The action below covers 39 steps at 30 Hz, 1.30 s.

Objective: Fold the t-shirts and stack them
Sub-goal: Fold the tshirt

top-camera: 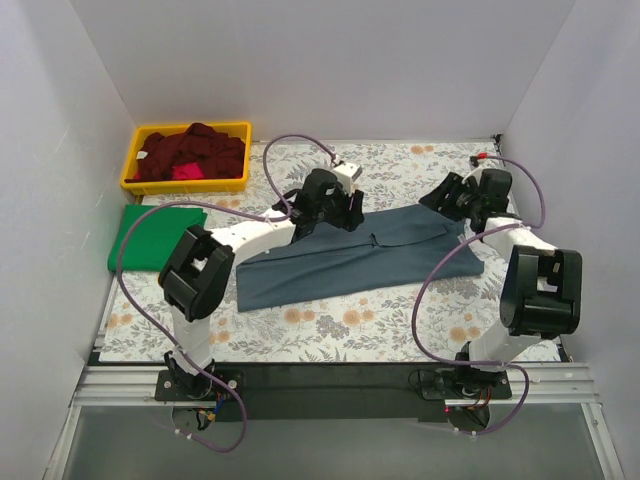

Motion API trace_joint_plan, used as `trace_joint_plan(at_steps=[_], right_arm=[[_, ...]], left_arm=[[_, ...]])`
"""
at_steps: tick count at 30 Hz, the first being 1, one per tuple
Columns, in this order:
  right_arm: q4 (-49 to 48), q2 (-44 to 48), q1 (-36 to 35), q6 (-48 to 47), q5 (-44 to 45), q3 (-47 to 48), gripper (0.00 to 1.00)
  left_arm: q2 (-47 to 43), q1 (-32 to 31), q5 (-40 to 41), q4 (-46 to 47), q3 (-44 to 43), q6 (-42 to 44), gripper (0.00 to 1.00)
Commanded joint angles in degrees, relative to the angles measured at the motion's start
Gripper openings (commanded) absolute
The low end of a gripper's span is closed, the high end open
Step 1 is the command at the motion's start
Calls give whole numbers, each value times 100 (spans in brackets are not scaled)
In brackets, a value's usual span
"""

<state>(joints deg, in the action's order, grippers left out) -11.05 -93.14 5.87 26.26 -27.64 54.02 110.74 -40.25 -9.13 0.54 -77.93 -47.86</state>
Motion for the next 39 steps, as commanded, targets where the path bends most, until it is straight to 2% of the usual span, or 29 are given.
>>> trace_joint_plan(at_steps=[1,4,9,11,12,15,18,19,21,22,25,29,33,39], right_arm=[[1270,279,-576,-420,1417,-330,54],[1526,358,-1033,-455,1981,-497,50],[1641,218,-1246,-429,2324,-744,46],[1641,122,-1272,-490,2351,-726,45],[1650,-27,-1264,-586,2377,-639,45],[1703,-431,-1272,-762,2465,-350,46],[1764,-931,-1264,-947,2307,-7,46],[1773,-1047,-1264,-1017,2228,273,46],[1834,-1397,-1264,-1088,2096,573,46],[1852,-1513,-1264,-1140,2044,888,46],[1931,-1987,-1264,-1421,1841,1730,46],[2001,-2629,-1281,-1676,1202,2803,47],[2089,-3524,-1457,-1791,701,3947,48],[2274,-4299,-1668,-1826,365,5186,49]], left_arm=[[-316,201,1121,-930,339,426,49],[-351,386,1596,-1422,541,391,48],[-167,606,1976,-2092,718,137,44],[-35,702,2063,-2688,569,-275,42],[96,729,2046,-3073,542,-442,41],[97,747,1933,-3314,796,-926,38],[-8,738,1529,-3455,1183,-1339,39],[-130,738,1110,-3455,1288,-1454,39],[-297,738,530,-3359,1752,-1787,40],[-412,738,-75,-3184,1973,-1902,40],[-921,703,-843,-2728,2773,-2455,39],[-1633,326,-1686,-2077,3520,-3421,41],[-1837,-167,-2049,-988,3750,-4511,46],[-1836,-484,-1821,-414,3662,-5400,54]])
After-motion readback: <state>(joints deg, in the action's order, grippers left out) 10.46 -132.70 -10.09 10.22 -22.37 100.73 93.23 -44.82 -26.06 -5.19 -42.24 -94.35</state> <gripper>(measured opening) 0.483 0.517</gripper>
